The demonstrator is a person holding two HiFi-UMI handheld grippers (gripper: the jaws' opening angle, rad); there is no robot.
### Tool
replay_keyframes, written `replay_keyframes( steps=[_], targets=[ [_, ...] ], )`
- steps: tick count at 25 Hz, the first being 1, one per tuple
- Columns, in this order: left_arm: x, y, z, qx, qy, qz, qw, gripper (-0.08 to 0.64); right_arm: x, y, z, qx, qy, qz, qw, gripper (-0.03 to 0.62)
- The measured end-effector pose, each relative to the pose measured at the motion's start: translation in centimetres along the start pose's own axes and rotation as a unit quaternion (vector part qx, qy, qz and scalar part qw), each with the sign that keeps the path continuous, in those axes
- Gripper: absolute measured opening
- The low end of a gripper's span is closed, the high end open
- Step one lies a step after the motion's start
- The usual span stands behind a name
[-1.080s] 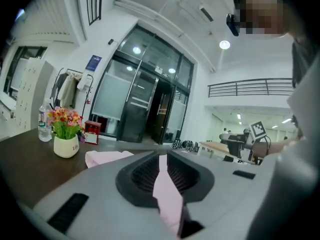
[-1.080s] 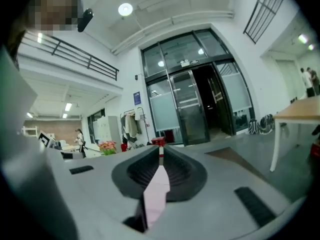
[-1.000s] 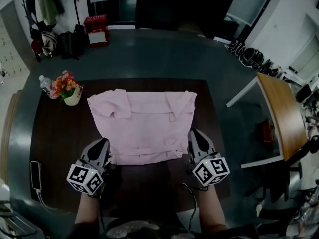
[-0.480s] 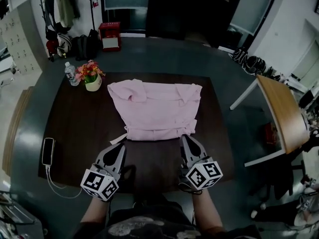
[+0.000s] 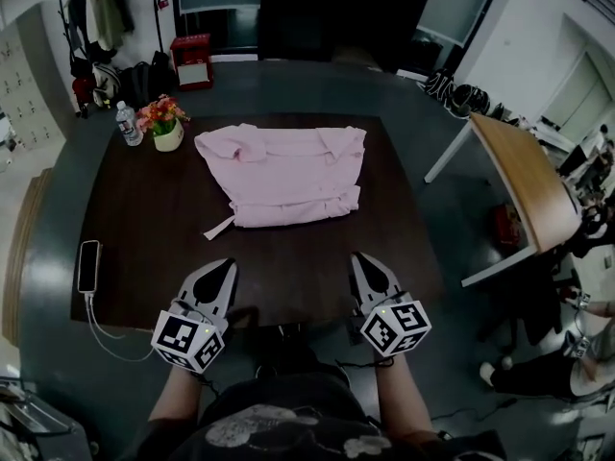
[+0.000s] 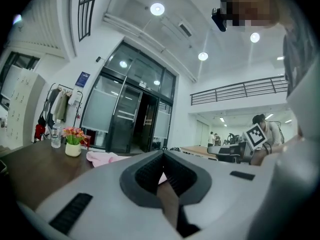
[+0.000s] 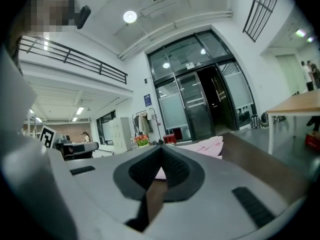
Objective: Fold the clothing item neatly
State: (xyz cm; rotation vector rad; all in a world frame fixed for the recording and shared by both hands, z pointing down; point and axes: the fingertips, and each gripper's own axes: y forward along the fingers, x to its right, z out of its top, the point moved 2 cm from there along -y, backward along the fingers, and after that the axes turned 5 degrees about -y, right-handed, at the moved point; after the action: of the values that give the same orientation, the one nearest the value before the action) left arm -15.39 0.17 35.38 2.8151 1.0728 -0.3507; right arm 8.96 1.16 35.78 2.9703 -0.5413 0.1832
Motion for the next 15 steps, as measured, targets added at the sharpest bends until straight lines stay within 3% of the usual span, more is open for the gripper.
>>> replay_keyframes(
  steps=[6, 15],
  targets=[
    [2.1, -1.1, -1.3, -0.011, -0.005, -0.022, 0.9997, 0.011, -1.7, -2.3, -1.4, -0.018, -0.024, -0.005, 1.000, -0.009],
    [2.7, -2.2, -2.6, -0.028, -0.026, -0.027, 0.9989, 0.011, -3.5, -3.5, -2.9, -0.038, -0.014, -0.007, 0.999, -0.009]
  ],
)
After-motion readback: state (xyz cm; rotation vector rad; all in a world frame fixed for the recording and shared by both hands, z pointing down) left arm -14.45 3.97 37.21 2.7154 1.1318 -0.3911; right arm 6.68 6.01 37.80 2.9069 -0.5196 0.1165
